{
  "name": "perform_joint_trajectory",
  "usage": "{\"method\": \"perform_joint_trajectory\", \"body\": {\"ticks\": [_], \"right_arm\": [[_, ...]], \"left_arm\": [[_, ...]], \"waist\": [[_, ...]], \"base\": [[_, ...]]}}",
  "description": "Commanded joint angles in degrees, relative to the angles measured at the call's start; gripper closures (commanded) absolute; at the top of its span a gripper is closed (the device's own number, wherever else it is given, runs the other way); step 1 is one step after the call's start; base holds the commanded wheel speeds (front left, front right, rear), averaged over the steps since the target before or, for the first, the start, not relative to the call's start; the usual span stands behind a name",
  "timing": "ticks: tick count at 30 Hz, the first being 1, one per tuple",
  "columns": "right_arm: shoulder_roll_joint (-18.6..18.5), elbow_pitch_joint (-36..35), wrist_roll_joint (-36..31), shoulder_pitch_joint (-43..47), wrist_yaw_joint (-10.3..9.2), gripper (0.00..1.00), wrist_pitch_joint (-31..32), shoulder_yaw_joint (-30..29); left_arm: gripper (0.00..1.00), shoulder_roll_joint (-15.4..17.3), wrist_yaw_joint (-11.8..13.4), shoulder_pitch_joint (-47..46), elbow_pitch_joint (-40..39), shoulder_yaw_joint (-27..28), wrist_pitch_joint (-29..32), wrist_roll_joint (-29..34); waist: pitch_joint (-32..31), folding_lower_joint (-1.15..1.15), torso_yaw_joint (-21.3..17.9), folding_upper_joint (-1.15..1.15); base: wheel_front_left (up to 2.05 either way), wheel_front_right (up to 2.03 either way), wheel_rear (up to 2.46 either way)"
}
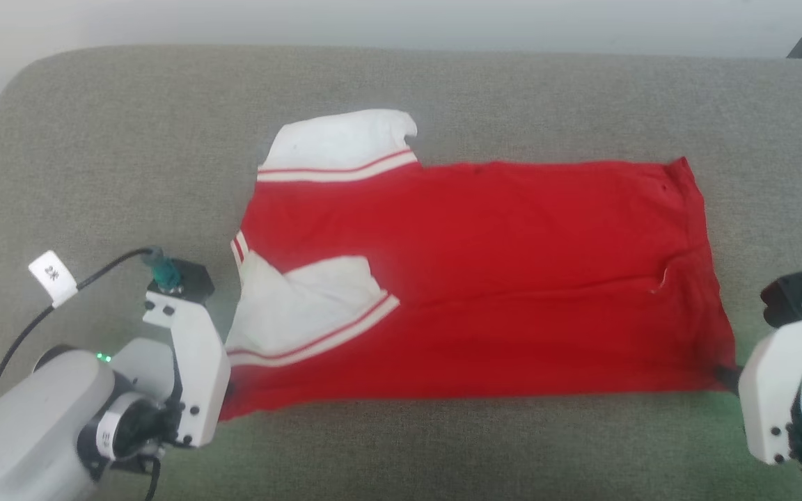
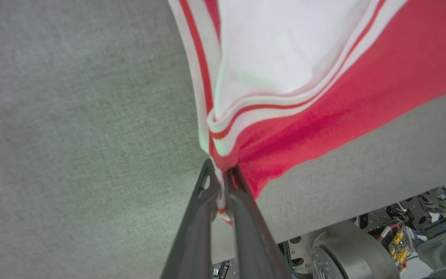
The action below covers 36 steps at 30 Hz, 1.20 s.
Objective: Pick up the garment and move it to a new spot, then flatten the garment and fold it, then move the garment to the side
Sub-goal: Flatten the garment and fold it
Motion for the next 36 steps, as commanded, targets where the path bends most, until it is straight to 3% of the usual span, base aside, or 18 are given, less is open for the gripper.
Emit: {"method": "perform_joint_trajectory", "body": {"ticks": [1,7,13,14,16,17,18,19,20,21,22,31,36], "right_arm": [[-0.7,-1.05,0.38,1.3,-0.13,1.0,0.89,-0.72],[-0.72,-4.4,0.67,5.5,-0.13,1.0,2.7,-2.68],[0.98,-2.82,0.1,6.72,-0.12,1.0,1.85,-1.75],[1.36,-2.03,-0.06,6.59,-0.12,1.0,1.61,-1.46],[1.67,-0.88,-0.52,6.11,-0.12,1.0,1.01,-0.97],[1.92,-0.27,-0.45,6.06,-0.12,1.0,0.91,-0.48],[2.06,0.03,-0.22,5.83,-0.12,0.86,0.7,-0.09],[2.11,0.18,-0.09,5.55,-0.11,0.6,0.17,0.13],[2.11,0.18,-0.09,5.55,-0.11,0.6,0.17,0.13],[2.07,0.17,-0.07,5.32,-0.11,0.24,-0.02,0.32],[1.88,0.05,-0.05,5.19,-0.11,0.0,-0.35,0.51],[1.85,-3.63,-0.88,4.28,-0.11,0.0,-3.33,-2.15],[2.54,-7.15,-2.09,2.9,-0.11,0.0,-8.09,-3.43]], "left_arm": [[1.0,0.94,0.89,1.48,-0.93,0.11,0.42,-0.52],[1.0,2.99,3.71,4.73,-5.61,0.1,0.57,-1.03],[1.0,2.39,4.3,6.75,-5.33,-0.67,0.15,-1.44],[0.91,2.11,4.13,6.89,-4.86,-0.8,-0.09,-1.35],[0.47,1.49,3.76,6.75,-3.79,-0.77,-0.72,-1.19],[0.17,1.21,3.69,6.71,-3.24,-0.61,-1.12,-1.34],[0.0,1.04,3.55,6.65,-2.77,-0.56,-1.27,-1.4],[0.0,1.03,3.65,6.39,-2.48,-0.55,-1.32,-1.24],[0.0,1.03,3.65,6.39,-2.48,-0.55,-1.32,-1.24],[0.0,1.09,3.75,6.05,-2.38,-0.46,-1.17,-1.23],[0.0,1.29,3.83,5.73,-2.49,-0.3,-0.99,-1.26],[0.0,7.01,6.26,2.17,-9.4,1.86,1.8,0.37],[0.0,8.73,5.6,-2.19,-10.67,4.32,0.97,1.92]], "waist": [[-0.04,0.0,-0.11,0.0],[0.13,0.0,-0.37,0.0],[0.35,0.0,-0.73,0.0],[0.39,0.0,-0.79,0.0],[0.46,0.0,-0.82,0.0],[0.46,0.0,-0.87,0.0],[0.47,0.0,-0.95,0.0],[0.46,0.0,-1.04,0.0],[0.46,0.0,-1.04,0.0],[0.43,0.0,-1.12,0.0],[0.35,0.0,-1.23,0.0],[-0.4,0.0,-2.89,0.0],[0.44,0.0,-4.48,0.0]], "base": [[0.0,0.0,0.0],[0.0,0.0,0.0],[0.0,0.0,0.0],[0.0,0.0,0.0],[0.0,0.0,0.0],[0.0,0.0,0.0],[0.0,0.0,0.0],[0.0,0.0,0.0],[0.0,0.0,0.0],[0.0,0.0,0.0],[0.0,0.0,0.0],[0.0,0.0,0.0],[0.0,0.0,0.0]]}}
